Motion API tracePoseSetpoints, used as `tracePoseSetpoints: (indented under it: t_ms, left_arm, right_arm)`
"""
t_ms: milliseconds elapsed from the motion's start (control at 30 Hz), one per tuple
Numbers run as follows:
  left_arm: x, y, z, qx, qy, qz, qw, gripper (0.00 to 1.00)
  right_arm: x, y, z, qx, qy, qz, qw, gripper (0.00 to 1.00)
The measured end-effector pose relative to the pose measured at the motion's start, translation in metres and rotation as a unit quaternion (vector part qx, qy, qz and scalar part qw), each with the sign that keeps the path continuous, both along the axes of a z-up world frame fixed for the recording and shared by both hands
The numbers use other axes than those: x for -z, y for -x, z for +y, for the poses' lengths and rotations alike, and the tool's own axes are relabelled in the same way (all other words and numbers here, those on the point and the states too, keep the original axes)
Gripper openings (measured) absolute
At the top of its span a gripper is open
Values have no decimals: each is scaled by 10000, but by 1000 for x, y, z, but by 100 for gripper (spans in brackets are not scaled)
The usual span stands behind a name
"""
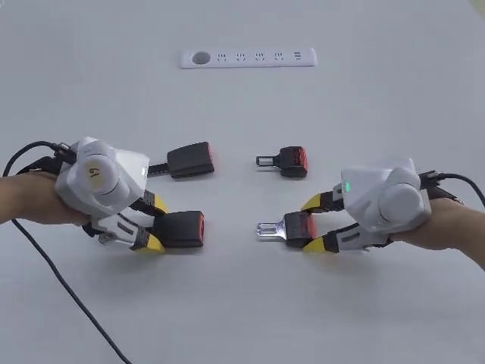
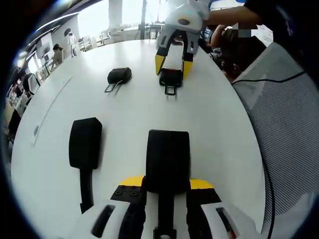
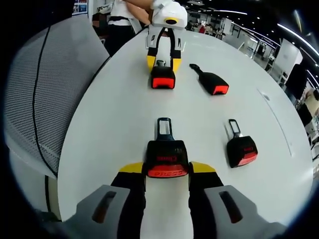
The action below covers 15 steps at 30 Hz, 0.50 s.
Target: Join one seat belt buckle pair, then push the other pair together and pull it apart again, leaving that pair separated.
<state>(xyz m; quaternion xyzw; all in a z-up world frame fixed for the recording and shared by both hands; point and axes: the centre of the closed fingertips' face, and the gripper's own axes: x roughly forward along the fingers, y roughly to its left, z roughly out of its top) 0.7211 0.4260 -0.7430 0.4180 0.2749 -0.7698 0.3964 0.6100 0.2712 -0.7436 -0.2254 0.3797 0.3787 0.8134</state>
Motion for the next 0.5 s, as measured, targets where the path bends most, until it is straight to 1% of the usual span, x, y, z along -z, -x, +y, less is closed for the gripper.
tracePoseSetpoints:
  t_ms: [233, 500]
  left_arm:
    - [0, 0, 0, 43, -57, -25, 10000, 31]
    - [1, 0, -1, 10, -117, -46, 9999, 31]
  right_arm:
    - [-1, -3, 5, -39, 30, 1, 10000, 31]
    - [-3, -11, 15, -52, 27, -64, 10000, 31]
